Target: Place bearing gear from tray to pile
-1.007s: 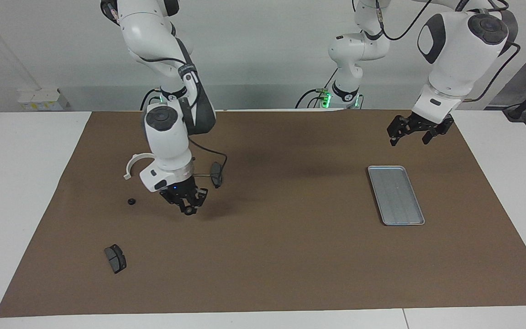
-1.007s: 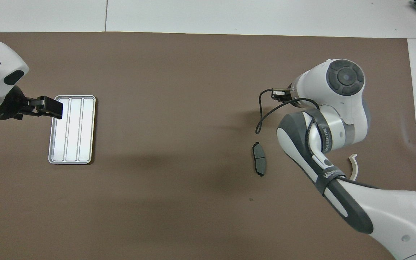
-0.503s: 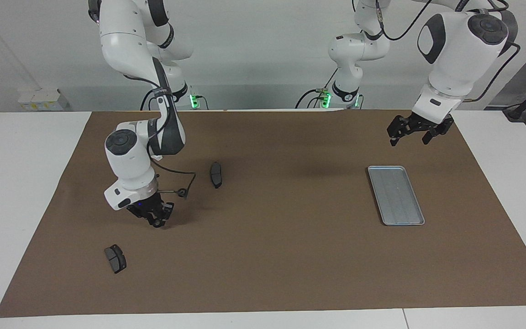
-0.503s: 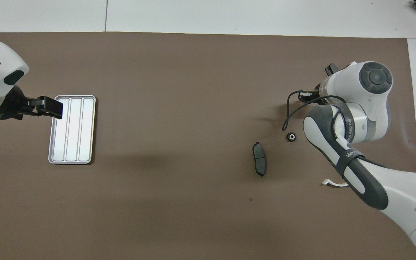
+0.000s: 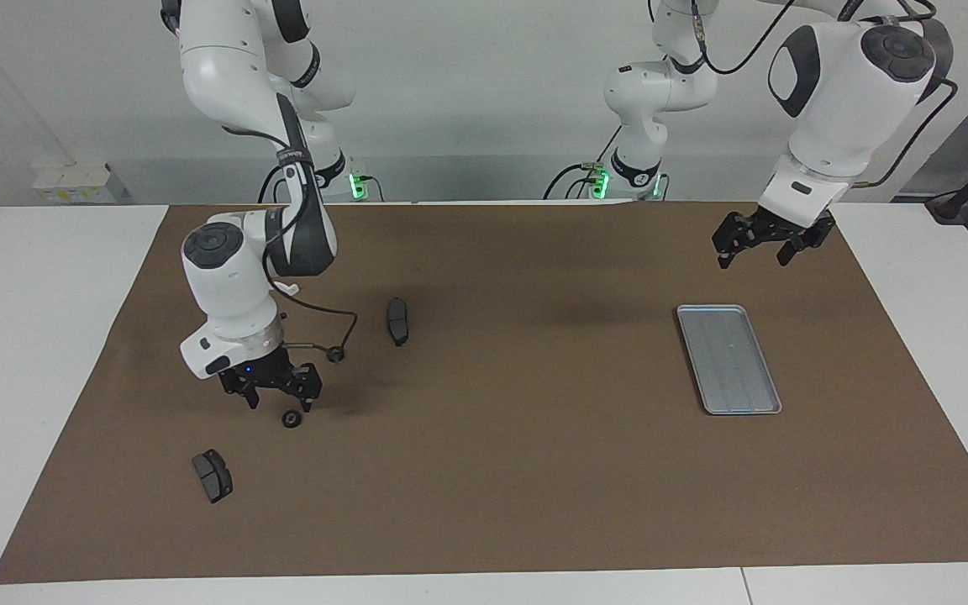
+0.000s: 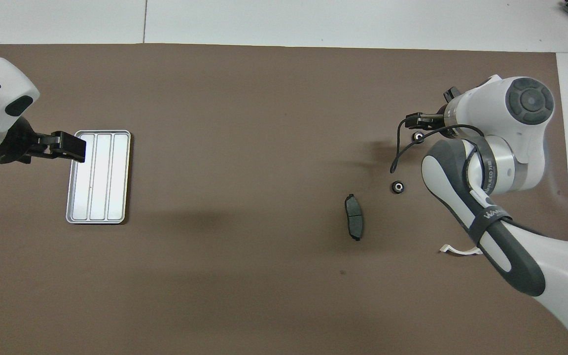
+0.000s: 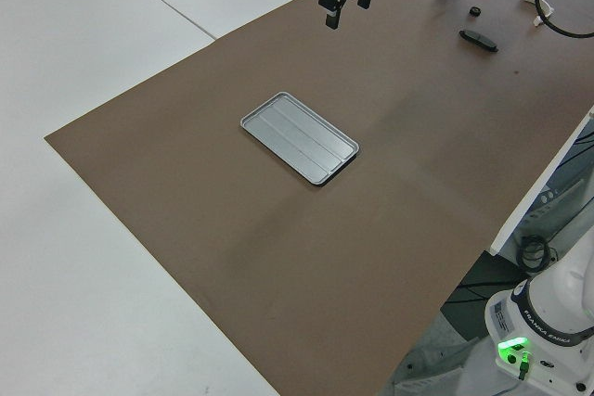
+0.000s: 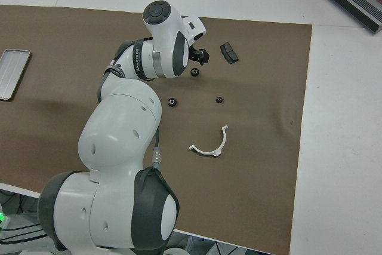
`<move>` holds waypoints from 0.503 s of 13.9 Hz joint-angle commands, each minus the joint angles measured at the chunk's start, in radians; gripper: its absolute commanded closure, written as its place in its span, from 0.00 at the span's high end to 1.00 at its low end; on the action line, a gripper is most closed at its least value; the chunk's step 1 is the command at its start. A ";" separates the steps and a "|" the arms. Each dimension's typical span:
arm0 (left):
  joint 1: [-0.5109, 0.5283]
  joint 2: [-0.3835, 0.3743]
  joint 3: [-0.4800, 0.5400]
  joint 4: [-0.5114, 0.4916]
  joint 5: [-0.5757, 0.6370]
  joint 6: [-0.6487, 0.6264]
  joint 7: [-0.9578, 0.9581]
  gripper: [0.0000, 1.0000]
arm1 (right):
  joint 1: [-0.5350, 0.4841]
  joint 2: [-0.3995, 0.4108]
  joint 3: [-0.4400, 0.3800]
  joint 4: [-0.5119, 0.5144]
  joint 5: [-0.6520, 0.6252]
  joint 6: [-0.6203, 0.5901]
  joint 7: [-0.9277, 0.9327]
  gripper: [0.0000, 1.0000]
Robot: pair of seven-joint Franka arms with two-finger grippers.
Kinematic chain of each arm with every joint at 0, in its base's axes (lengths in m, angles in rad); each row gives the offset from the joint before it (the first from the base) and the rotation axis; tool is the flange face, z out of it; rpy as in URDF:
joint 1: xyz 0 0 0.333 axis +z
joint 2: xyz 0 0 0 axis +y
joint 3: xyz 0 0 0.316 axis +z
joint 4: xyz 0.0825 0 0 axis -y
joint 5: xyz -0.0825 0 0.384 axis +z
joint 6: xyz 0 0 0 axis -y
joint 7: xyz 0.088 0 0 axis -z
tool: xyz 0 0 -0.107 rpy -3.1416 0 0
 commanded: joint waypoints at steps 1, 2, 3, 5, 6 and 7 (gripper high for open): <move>0.014 -0.027 -0.006 -0.031 0.009 0.018 0.017 1.00 | -0.012 -0.102 0.012 -0.020 0.016 -0.093 -0.011 1.00; 0.014 -0.027 -0.006 -0.031 0.009 0.018 0.017 1.00 | -0.012 -0.134 0.012 -0.019 0.016 -0.141 -0.011 1.00; 0.014 -0.027 -0.006 -0.031 0.009 0.018 0.017 1.00 | -0.014 -0.168 0.012 -0.017 0.016 -0.185 -0.013 1.00; 0.014 -0.027 -0.006 -0.031 0.009 0.018 0.017 1.00 | -0.027 -0.240 0.010 -0.008 0.014 -0.276 -0.015 1.00; 0.014 -0.027 -0.006 -0.031 0.009 0.018 0.017 1.00 | -0.035 -0.267 0.010 0.001 0.014 -0.320 -0.016 1.00; 0.014 -0.027 -0.006 -0.031 0.009 0.018 0.017 1.00 | -0.044 -0.287 0.010 0.021 0.014 -0.372 -0.019 1.00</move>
